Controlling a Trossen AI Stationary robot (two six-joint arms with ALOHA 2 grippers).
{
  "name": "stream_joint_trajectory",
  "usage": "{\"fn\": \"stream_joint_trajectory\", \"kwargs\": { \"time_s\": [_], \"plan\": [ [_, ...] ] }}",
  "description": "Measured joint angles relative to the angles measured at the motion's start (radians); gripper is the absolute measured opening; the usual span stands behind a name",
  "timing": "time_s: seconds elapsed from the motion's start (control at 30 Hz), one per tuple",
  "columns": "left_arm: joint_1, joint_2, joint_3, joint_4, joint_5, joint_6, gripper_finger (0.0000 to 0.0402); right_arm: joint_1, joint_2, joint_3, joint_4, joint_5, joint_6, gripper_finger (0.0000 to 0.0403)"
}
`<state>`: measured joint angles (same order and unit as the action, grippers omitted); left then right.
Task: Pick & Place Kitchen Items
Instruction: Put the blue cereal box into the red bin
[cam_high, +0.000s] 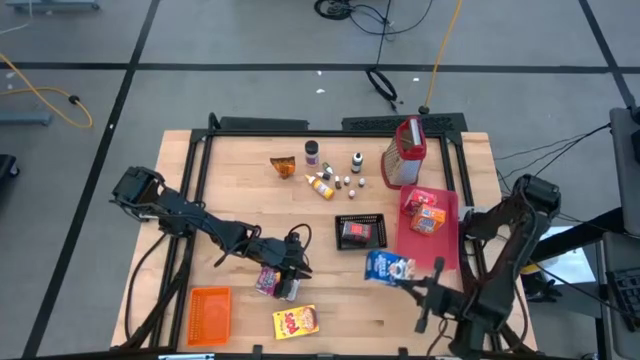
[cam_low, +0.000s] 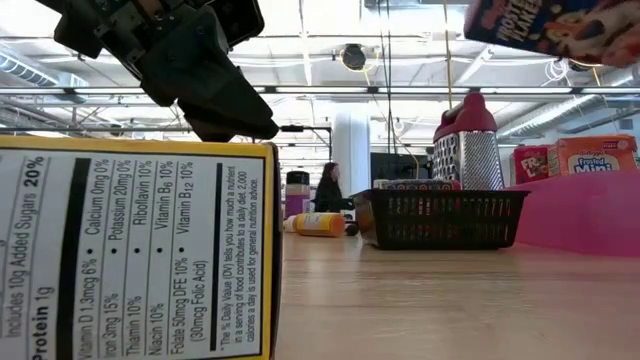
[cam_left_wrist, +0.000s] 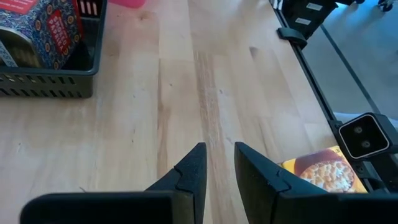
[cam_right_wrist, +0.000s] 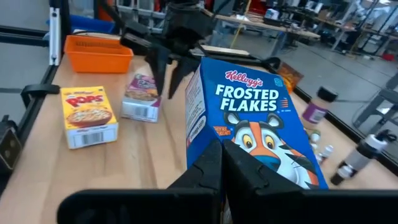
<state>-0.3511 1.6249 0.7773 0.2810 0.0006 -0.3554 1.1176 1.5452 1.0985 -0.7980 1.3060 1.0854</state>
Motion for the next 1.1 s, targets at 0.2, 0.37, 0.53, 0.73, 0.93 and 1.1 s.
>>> {"fn": "stream_joint_trajectory", "kwargs": {
  "time_s": [0.2,0.37,0.53,0.73,0.93,1.1],
  "plan": [
    [0.0,0.0,0.0,0.0,0.0,-0.002,0.0081,0.031,0.0,0.0,-0.324,-0.004,0.35,0.0],
    [0.0,0.0,0.0,0.0,0.0,-0.001,0.0081,0.032,-0.001,-0.01,-0.558,-0.09,0.639,0.0],
    [0.0,0.0,0.0,0.0,-0.001,-0.001,0.0081,0.043,-0.001,-0.124,-0.538,-0.09,0.786,0.0],
    [0.0,0.0,0.0,0.0,-0.001,-0.001,0.0081,0.071,-0.001,-0.32,-0.431,0.042,0.978,0.0],
    [0.0,0.0,0.0,0.0,-0.001,0.0,0.0081,0.069,-0.001,-0.481,-0.301,0.088,1.119,0.0],
    [0.001,0.0,0.0,0.0,-0.002,0.002,0.0081,0.061,-0.001,-0.55,-0.183,0.161,1.102,0.0]
  ]
}}
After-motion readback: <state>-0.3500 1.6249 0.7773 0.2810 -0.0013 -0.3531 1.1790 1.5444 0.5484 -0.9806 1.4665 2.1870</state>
